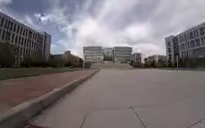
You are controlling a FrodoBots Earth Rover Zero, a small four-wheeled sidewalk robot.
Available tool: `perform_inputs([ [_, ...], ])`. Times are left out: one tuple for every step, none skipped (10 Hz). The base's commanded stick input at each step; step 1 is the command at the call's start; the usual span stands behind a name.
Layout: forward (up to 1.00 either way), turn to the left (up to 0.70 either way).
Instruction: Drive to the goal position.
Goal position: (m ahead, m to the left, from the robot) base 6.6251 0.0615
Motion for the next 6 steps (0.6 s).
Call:
perform_inputs([
  [0.70,0.00],
  [0.70,0.00],
  [0.70,0.00],
  [0.70,0.00],
  [0.70,0.00],
  [0.70,0.00],
])
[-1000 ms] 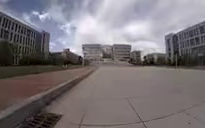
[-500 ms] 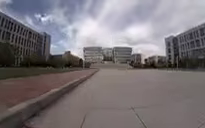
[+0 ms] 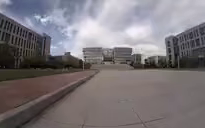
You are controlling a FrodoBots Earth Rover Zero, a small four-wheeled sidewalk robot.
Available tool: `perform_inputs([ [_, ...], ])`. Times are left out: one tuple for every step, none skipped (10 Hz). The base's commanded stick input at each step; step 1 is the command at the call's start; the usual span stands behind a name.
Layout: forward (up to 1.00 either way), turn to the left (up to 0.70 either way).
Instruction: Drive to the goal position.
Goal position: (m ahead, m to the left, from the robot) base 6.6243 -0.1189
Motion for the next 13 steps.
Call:
perform_inputs([
  [0.70,0.00],
  [0.70,0.00],
  [0.70,0.00],
  [0.70,0.00],
  [0.70,0.00],
  [0.70,0.00],
  [0.70,0.00],
  [0.70,0.00],
  [0.70,0.00],
  [0.70,0.00],
  [0.70,0.00],
  [0.70,0.00],
  [0.70,0.00],
])
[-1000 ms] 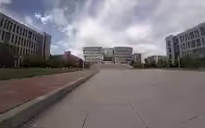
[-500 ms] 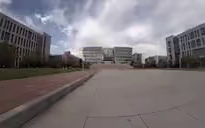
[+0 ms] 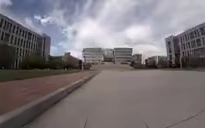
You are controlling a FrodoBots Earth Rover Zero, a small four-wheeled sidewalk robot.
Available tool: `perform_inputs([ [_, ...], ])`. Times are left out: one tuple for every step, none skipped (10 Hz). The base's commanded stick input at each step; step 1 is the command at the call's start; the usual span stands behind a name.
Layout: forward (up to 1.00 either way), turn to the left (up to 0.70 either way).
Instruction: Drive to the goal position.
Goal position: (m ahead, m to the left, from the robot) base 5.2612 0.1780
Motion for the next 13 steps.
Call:
perform_inputs([
  [0.70,0.00],
  [0.70,0.00],
  [0.70,0.00],
  [0.70,0.00],
  [0.70,0.00],
  [0.70,0.00],
  [0.70,0.00],
  [0.70,0.00],
  [0.70,0.00],
  [0.70,0.00],
  [0.70,0.00],
  [0.70,0.00],
  [0.70,0.00],
])
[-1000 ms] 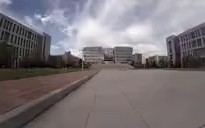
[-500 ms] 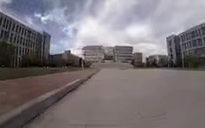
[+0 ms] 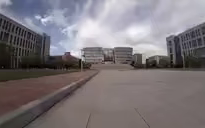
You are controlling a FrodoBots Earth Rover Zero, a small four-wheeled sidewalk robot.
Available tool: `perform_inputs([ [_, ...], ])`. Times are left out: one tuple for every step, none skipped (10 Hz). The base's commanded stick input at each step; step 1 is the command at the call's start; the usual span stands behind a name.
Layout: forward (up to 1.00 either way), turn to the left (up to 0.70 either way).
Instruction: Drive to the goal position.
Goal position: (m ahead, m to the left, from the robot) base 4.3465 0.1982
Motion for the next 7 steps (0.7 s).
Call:
perform_inputs([
  [0.70,0.00],
  [0.70,0.00],
  [0.70,0.00],
  [0.70,0.00],
  [0.70,0.00],
  [0.70,0.00],
  [0.70,0.00],
])
